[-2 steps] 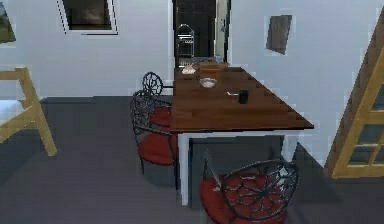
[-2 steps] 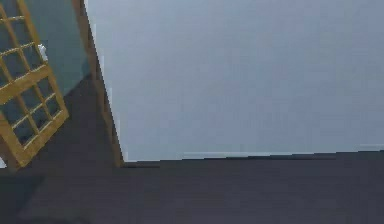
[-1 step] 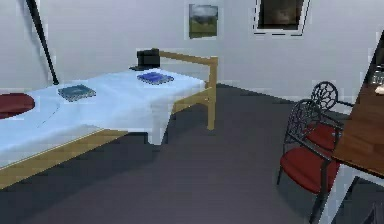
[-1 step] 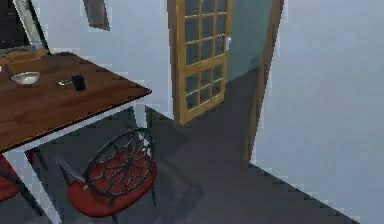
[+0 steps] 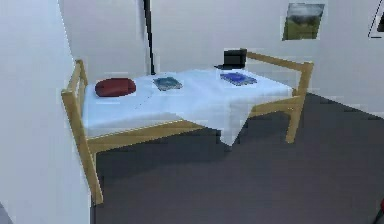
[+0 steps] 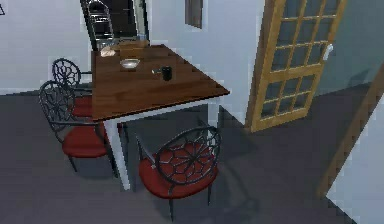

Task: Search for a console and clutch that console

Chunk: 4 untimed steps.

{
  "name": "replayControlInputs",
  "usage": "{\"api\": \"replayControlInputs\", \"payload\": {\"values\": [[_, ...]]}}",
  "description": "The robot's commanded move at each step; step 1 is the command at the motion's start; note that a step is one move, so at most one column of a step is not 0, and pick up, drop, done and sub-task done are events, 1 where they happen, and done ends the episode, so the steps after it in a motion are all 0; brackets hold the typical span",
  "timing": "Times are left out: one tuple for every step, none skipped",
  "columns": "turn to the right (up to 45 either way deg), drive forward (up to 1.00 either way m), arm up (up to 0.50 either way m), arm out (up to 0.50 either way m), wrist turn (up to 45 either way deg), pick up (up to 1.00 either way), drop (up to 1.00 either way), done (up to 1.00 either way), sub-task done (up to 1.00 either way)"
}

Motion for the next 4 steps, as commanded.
{"api": "replayControlInputs", "payload": {"values": [[0.0, 0.15, 0.0, 0.0, 0.0, 0.0, 0.0, 0.0, 0.0], [30.0, 0.0, 0.0, 0.0, 0.0, 0.0, 0.0, 0.0, 0.0], [0.0, 1.0, 0.0, 0.0, 0.0, 0.0, 0.0, 0.0, 0.0], [9.0, 0.0, 0.0, 0.0, 0.0, 0.0, 0.0, 0.0, 0.0]]}}
